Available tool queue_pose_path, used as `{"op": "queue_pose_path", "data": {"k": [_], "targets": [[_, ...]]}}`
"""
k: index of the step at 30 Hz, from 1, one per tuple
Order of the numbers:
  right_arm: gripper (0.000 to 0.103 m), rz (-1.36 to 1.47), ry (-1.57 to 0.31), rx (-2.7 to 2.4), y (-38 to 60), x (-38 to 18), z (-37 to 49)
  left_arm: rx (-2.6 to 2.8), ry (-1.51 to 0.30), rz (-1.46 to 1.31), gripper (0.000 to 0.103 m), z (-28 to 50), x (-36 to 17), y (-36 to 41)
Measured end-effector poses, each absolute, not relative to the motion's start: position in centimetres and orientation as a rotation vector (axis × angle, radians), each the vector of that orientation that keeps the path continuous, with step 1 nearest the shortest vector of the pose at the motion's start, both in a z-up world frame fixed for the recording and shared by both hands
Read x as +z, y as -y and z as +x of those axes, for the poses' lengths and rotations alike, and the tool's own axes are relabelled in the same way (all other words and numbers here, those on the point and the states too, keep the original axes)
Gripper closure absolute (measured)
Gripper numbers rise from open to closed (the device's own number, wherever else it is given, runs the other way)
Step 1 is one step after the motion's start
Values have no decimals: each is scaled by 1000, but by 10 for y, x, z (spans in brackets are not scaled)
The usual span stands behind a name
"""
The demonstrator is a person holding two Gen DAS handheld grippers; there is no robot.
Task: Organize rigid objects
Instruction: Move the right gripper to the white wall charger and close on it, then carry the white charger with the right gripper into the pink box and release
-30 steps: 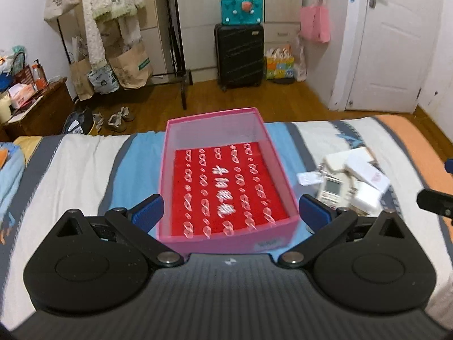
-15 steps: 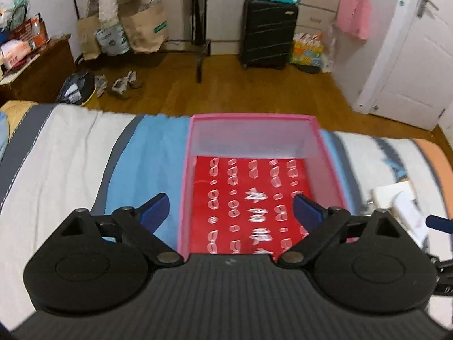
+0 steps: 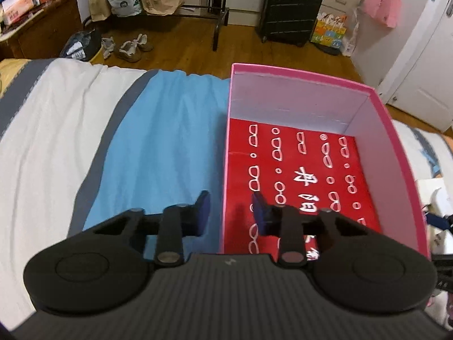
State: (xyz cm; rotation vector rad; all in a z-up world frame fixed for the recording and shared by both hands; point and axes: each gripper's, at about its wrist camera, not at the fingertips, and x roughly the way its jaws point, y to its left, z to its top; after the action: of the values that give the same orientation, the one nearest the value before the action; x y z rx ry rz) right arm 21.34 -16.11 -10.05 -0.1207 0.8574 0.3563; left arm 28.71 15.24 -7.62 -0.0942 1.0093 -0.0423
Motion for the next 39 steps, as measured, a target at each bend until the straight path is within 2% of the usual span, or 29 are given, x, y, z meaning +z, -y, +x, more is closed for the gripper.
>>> {"op": "queue_pose_path", "data": {"k": [4, 6, 7, 26, 34, 39], "targets": [[31, -35, -873, 302, 168, -114, 226, 2, -1005, -65, 76, 290, -82, -149], [43, -14, -881, 294, 170, -120, 229, -3, -1011, -79, 99, 290, -84, -151], [44, -13, -881, 298, 170, -122, 228, -20, -1013, -95, 100, 290, -84, -152], [45, 74, -877, 275, 174, -92, 207, -124, -938, -33, 101, 291, -84, -149], [45, 94, -799, 280, 180, -61, 194, -149, -942, -52, 101, 293, -83, -151], [45, 140, -663, 306, 175, -21, 168, -134, -961, -55, 101, 292, -82, -150]]}}
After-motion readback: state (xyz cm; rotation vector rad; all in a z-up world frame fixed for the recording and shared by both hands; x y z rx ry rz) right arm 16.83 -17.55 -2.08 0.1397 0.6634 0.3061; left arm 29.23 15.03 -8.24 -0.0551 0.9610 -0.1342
